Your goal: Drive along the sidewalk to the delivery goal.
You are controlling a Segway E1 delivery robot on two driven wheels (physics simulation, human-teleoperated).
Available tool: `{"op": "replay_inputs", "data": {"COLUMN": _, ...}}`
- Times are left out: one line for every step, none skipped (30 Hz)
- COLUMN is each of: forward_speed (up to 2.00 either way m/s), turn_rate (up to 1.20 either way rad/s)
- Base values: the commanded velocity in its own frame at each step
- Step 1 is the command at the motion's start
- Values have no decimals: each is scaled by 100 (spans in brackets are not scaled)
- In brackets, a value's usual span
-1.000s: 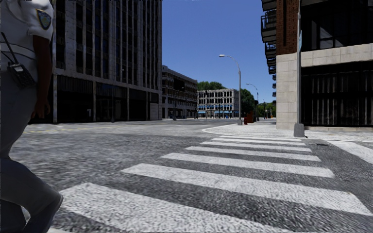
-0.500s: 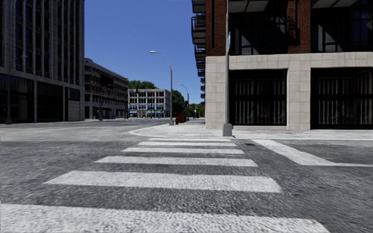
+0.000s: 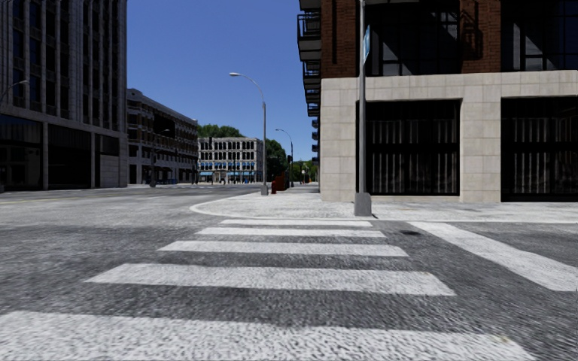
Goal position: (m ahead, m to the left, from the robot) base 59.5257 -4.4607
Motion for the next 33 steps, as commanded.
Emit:
{"op": "replay_inputs", "data": {"forward_speed": 200, "turn_rate": 0}}
{"op": "replay_inputs", "data": {"forward_speed": 200, "turn_rate": 0}}
{"op": "replay_inputs", "data": {"forward_speed": 200, "turn_rate": 0}}
{"op": "replay_inputs", "data": {"forward_speed": 200, "turn_rate": 0}}
{"op": "replay_inputs", "data": {"forward_speed": 200, "turn_rate": 0}}
{"op": "replay_inputs", "data": {"forward_speed": 200, "turn_rate": 0}}
{"op": "replay_inputs", "data": {"forward_speed": 200, "turn_rate": 0}}
{"op": "replay_inputs", "data": {"forward_speed": 200, "turn_rate": 0}}
{"op": "replay_inputs", "data": {"forward_speed": 200, "turn_rate": 0}}
{"op": "replay_inputs", "data": {"forward_speed": 200, "turn_rate": 0}}
{"op": "replay_inputs", "data": {"forward_speed": 200, "turn_rate": 0}}
{"op": "replay_inputs", "data": {"forward_speed": 200, "turn_rate": 0}}
{"op": "replay_inputs", "data": {"forward_speed": 200, "turn_rate": 0}}
{"op": "replay_inputs", "data": {"forward_speed": 200, "turn_rate": 0}}
{"op": "replay_inputs", "data": {"forward_speed": 200, "turn_rate": 0}}
{"op": "replay_inputs", "data": {"forward_speed": 200, "turn_rate": 0}}
{"op": "replay_inputs", "data": {"forward_speed": 200, "turn_rate": 0}}
{"op": "replay_inputs", "data": {"forward_speed": 200, "turn_rate": 0}}
{"op": "replay_inputs", "data": {"forward_speed": 200, "turn_rate": 0}}
{"op": "replay_inputs", "data": {"forward_speed": 200, "turn_rate": 0}}
{"op": "replay_inputs", "data": {"forward_speed": 200, "turn_rate": 0}}
{"op": "replay_inputs", "data": {"forward_speed": 200, "turn_rate": 0}}
{"op": "replay_inputs", "data": {"forward_speed": 200, "turn_rate": 0}}
{"op": "replay_inputs", "data": {"forward_speed": 200, "turn_rate": 0}}
{"op": "replay_inputs", "data": {"forward_speed": 200, "turn_rate": 0}}
{"op": "replay_inputs", "data": {"forward_speed": 200, "turn_rate": -30}}
{"op": "replay_inputs", "data": {"forward_speed": 200, "turn_rate": -83}}
{"op": "replay_inputs", "data": {"forward_speed": 200, "turn_rate": -120}}
{"op": "replay_inputs", "data": {"forward_speed": 200, "turn_rate": -120}}
{"op": "replay_inputs", "data": {"forward_speed": 200, "turn_rate": -120}}
{"op": "replay_inputs", "data": {"forward_speed": 200, "turn_rate": -112}}
{"op": "replay_inputs", "data": {"forward_speed": 200, "turn_rate": -6}}
{"op": "replay_inputs", "data": {"forward_speed": 200, "turn_rate": -2}}
